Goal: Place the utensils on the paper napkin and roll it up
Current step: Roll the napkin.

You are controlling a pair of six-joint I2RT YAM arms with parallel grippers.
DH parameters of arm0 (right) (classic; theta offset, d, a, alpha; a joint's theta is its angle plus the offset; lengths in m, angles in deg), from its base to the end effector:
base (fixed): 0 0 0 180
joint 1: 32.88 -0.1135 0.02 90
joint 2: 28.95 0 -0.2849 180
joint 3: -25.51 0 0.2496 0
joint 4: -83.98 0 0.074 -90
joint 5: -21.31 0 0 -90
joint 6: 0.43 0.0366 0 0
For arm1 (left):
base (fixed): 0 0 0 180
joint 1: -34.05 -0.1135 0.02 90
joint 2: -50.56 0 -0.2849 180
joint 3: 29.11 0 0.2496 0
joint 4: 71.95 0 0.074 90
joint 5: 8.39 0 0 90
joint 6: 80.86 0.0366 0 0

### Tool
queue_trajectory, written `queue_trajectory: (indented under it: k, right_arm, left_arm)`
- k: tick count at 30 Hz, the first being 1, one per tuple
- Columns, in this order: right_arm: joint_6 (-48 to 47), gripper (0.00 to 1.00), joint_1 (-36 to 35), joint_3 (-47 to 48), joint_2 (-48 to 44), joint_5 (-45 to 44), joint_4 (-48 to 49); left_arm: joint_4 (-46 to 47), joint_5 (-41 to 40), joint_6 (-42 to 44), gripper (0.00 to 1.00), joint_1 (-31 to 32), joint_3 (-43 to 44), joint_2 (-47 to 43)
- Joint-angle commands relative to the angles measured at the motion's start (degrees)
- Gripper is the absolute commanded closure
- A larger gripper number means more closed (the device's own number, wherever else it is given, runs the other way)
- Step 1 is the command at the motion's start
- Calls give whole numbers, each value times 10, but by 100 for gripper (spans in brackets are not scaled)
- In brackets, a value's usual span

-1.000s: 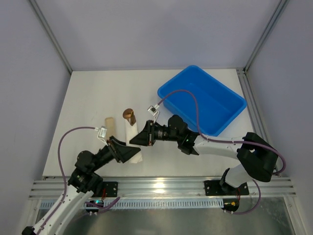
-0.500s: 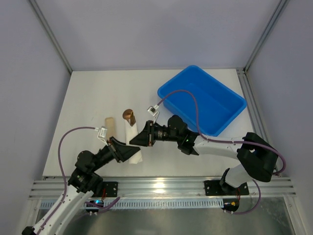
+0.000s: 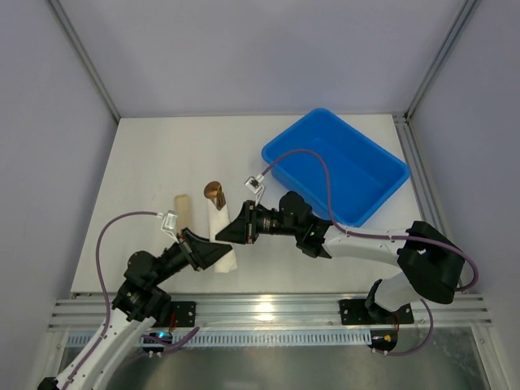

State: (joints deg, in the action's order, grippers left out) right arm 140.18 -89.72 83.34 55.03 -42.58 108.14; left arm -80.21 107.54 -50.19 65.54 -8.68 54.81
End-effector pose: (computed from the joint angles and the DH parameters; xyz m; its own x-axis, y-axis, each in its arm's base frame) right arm 0.1621 0.2775 0.2831 -0.7789 0.0766 -0.6224 -0.6150 0.1005 0.7821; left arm 0.0611 -0.0562 0.2189 -0.6618 -0.5017 -0.5571 0.5291 0.2139 -0.8212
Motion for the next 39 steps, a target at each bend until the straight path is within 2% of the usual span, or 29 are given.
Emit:
queue_trajectory:
  k: [1, 12, 15, 17, 27, 34, 39]
  right_arm:
    - [-17, 96, -2, 12, -28, -6, 32]
    - [-21, 96, -1, 0, -28, -11, 31]
    - [-22, 96, -2, -1, -29, -13, 30]
    - [-22, 96, -2, -1, -30, -12, 30]
    - [-22, 96, -1, -2, -32, -17, 31]
    - [-21, 96, 0, 6, -26, -15, 33]
    - [-18, 97, 1, 6, -24, -14, 36]
  left_arm:
    - [6, 1, 6, 67, -1, 17, -4]
    - [3, -1, 4, 74, -1, 18, -10]
    - [-4, -1, 4, 66, -1, 19, -16]
    - [-8, -1, 4, 65, -1, 19, -19]
    - [-4, 10, -14, 66, -1, 7, -28]
    - [18, 25, -31, 47, -1, -7, -26]
    - [28, 30, -31, 48, -1, -10, -16]
